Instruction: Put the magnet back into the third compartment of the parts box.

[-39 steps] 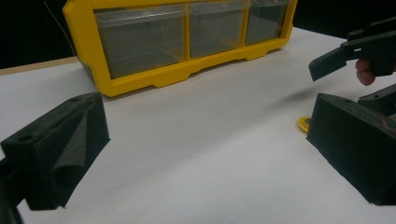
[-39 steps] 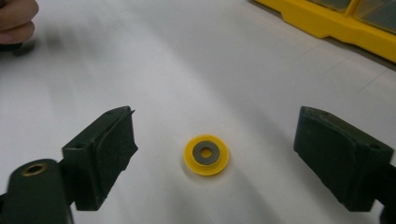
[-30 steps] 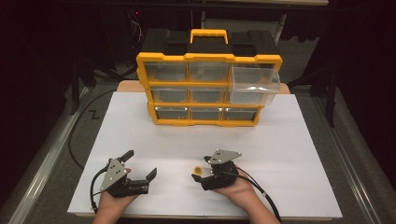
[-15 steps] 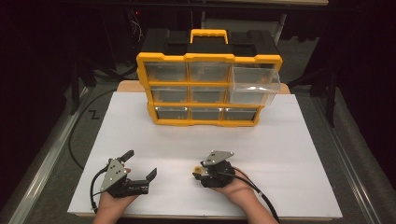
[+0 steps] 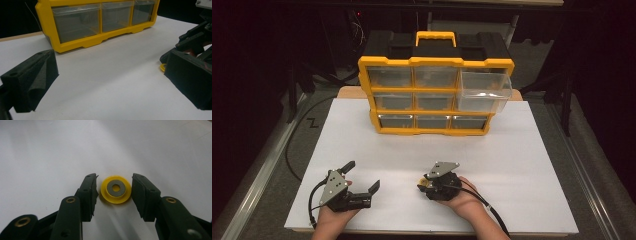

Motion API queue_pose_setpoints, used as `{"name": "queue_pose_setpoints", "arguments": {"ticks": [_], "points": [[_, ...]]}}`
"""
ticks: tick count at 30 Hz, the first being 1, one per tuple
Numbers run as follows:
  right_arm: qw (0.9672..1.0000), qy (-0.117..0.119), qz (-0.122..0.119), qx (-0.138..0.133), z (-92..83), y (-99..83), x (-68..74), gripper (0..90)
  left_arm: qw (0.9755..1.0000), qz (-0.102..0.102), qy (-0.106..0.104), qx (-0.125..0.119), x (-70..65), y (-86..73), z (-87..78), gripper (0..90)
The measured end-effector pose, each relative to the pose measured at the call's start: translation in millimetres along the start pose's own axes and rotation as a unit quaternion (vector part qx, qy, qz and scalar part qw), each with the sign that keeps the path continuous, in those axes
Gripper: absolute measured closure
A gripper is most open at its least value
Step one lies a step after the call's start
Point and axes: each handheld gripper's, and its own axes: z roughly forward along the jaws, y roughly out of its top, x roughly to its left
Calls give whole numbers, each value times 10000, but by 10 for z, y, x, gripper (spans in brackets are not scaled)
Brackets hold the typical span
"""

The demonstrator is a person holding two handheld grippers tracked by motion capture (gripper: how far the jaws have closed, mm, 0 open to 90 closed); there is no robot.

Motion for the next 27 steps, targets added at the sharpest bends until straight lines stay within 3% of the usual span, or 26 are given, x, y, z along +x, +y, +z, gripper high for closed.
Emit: {"name": "queue_pose_setpoints", "arguments": {"ticks": [27], "points": [[9999, 63, -151, 27, 15, 17, 3, 648, 10000, 16, -1, 16, -12, -2, 8, 2]]}}
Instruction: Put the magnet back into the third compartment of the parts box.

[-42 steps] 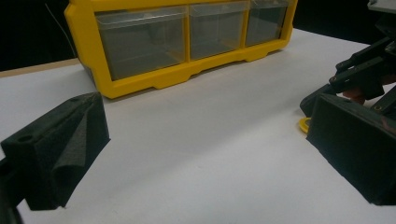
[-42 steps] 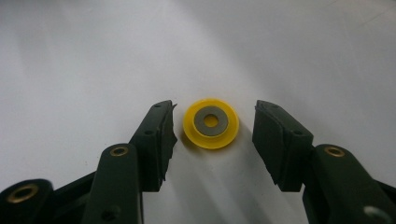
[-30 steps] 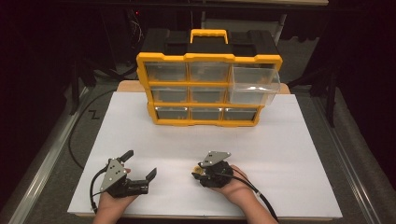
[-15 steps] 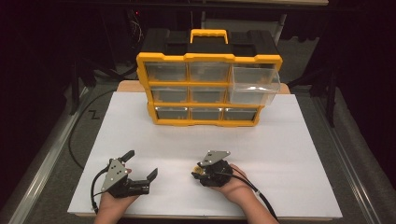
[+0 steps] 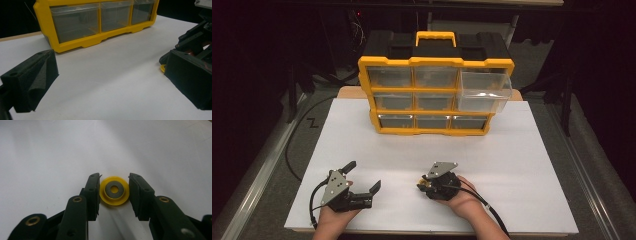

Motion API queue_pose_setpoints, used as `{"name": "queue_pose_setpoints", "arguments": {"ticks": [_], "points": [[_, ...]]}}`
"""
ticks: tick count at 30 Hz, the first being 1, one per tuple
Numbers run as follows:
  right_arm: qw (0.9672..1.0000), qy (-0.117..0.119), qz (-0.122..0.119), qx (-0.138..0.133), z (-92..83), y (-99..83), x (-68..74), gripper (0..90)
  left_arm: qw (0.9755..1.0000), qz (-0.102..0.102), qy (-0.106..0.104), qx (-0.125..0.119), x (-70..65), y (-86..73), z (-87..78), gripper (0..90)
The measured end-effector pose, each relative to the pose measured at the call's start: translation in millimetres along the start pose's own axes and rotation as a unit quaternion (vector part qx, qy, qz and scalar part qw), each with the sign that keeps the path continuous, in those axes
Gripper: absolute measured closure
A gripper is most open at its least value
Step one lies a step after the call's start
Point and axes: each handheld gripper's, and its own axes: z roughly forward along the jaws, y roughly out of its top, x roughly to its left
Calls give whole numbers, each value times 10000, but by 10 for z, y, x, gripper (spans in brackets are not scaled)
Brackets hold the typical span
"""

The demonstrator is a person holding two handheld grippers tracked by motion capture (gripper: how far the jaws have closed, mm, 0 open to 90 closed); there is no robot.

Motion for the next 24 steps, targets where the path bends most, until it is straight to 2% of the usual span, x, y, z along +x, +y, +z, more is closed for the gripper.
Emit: {"name": "queue_pose_setpoints", "arguments": {"ticks": [24], "points": [[9999, 82, 87, -3, -28, -3, -23, 652, 10000, -36, 25, -30, 12, -5, -14, 2]]}}
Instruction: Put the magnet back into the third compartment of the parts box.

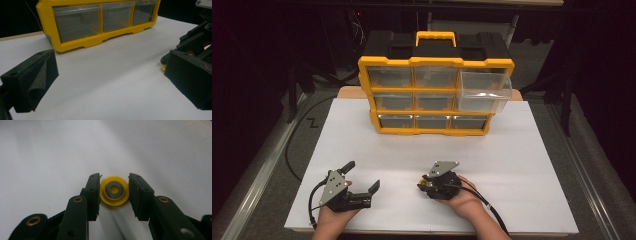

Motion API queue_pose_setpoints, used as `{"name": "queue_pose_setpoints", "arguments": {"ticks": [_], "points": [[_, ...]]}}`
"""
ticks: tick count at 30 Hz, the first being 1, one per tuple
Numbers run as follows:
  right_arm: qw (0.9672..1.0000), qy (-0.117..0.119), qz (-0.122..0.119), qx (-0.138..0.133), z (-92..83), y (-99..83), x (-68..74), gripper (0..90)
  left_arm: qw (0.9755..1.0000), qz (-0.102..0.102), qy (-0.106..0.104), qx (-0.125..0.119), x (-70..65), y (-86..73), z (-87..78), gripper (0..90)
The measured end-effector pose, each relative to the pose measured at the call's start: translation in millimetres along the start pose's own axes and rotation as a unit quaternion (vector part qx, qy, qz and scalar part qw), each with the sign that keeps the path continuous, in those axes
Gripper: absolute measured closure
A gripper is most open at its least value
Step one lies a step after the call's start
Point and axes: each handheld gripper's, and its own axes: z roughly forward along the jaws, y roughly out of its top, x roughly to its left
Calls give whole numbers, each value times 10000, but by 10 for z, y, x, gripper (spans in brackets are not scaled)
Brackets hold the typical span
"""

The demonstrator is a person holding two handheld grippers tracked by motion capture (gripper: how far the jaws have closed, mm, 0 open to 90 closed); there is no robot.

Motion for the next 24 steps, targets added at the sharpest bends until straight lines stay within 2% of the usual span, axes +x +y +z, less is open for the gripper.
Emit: {"name": "queue_pose_setpoints", "arguments": {"ticks": [11, 24], "points": [[9999, -2, 27, -113, -99, -29, -17, 651, 10000, 4, -13, 23, -1, -6, 4, 2], [9994, -116, 131, -314, -373, -110, -107, 650, 10000, 19, -6, 35, 1, -4, 5, 2]]}}
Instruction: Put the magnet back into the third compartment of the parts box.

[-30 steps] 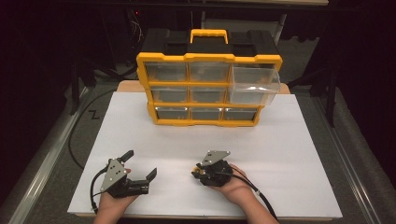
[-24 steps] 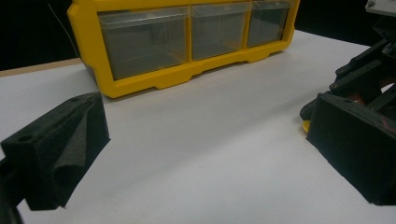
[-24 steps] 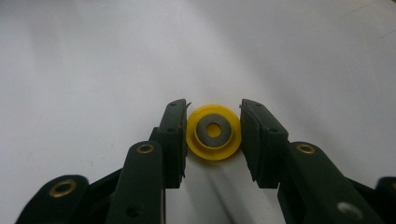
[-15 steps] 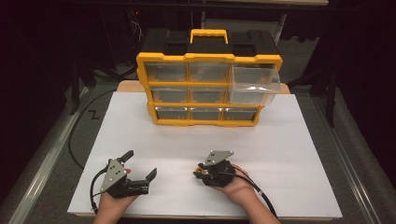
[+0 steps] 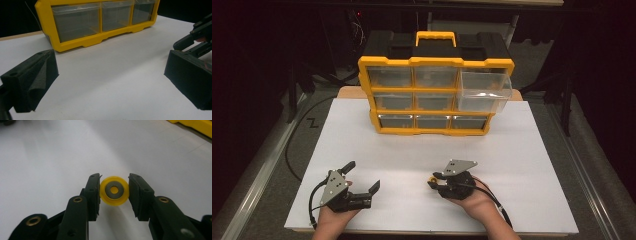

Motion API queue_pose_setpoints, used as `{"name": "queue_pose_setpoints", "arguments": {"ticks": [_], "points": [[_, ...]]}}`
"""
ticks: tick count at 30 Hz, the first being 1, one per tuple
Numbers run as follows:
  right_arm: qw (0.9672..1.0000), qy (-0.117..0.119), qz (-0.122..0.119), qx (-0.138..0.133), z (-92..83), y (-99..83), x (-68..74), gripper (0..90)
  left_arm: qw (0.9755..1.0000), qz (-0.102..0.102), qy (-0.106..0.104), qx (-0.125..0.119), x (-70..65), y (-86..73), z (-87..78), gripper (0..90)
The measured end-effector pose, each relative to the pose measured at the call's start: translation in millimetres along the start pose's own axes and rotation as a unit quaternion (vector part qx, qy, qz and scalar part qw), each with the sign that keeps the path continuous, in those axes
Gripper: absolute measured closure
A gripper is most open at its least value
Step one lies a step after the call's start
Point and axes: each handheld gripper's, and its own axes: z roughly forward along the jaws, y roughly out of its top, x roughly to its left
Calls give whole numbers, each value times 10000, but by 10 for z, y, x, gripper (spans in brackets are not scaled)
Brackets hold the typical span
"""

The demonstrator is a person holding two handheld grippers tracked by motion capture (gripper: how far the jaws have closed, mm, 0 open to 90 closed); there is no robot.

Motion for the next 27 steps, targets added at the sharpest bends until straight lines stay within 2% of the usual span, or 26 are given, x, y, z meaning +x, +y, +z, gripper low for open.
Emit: {"name": "queue_pose_setpoints", "arguments": {"ticks": [11, 27], "points": [[9998, -175, 23, -18, -222, -145, -89, 650, 10000, 34, -30, 1, -22, 0, 14, 2], [9985, -440, 301, 91, -540, -474, -240, 650, 10000, 58, -23, 0, -20, 4, 16, 2]]}}
